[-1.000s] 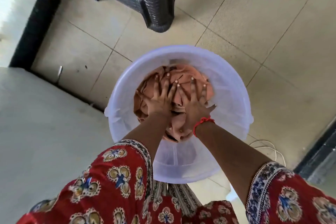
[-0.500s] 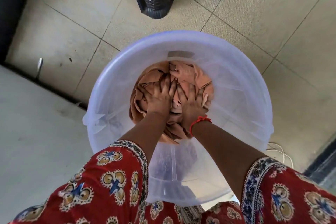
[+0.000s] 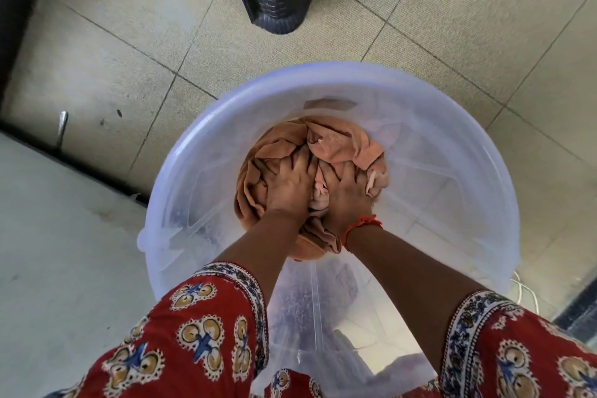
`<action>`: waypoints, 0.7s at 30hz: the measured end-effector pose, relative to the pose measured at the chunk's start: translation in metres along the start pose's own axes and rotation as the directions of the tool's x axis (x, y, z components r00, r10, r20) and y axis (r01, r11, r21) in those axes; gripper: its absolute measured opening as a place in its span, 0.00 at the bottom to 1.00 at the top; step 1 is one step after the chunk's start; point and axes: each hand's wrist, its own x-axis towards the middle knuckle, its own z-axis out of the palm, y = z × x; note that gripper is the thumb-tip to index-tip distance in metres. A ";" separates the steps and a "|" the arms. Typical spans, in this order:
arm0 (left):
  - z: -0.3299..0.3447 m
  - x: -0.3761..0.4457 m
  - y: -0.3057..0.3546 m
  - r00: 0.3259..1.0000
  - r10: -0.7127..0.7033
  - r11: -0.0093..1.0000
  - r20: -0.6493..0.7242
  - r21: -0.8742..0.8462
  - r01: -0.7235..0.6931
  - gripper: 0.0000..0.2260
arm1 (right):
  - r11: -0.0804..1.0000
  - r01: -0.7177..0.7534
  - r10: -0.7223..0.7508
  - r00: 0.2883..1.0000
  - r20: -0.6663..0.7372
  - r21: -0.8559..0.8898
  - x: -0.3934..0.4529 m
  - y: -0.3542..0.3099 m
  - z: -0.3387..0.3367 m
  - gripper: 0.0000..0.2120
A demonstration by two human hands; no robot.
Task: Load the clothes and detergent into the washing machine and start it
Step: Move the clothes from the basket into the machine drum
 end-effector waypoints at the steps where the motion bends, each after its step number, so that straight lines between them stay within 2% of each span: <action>1: -0.001 0.000 0.000 1.000 -0.006 1.000 -0.012 0.000 0.006 0.31 | 1.000 -0.004 0.004 1.000 -0.010 0.010 0.001 0.000 0.000 0.46; 5: -0.006 0.000 0.000 0.999 -0.005 0.999 -0.048 -0.052 0.002 0.23 | 0.999 0.013 -0.011 0.999 -0.043 0.047 0.003 0.000 -0.003 0.39; 9: -0.011 -0.001 -0.003 0.992 0.002 0.999 -0.123 -0.052 -0.009 0.17 | 0.994 0.050 -0.050 0.999 -0.007 0.099 0.007 0.001 -0.011 0.34; 11: -0.017 -0.003 -0.004 0.995 -0.010 0.998 -0.097 -0.059 0.004 0.15 | 0.989 0.073 -0.076 0.997 0.026 0.129 0.009 0.000 -0.020 0.32; 14: -0.032 -0.009 -0.005 0.999 -0.020 0.987 0.026 -0.158 0.024 0.14 | 0.982 0.090 -0.104 0.992 0.072 0.166 0.005 -0.002 -0.036 0.30; 18: -0.067 -0.034 -0.009 0.998 -0.028 0.990 0.054 -0.140 0.035 0.14 | 0.986 0.126 -0.139 0.984 0.114 0.113 -0.014 -0.011 -0.073 0.27; 21: -0.100 -0.059 -0.008 0.999 -0.046 0.991 0.019 -0.125 0.048 0.13 | 0.990 0.126 -0.132 0.984 0.116 0.062 -0.034 -0.018 -0.108 0.26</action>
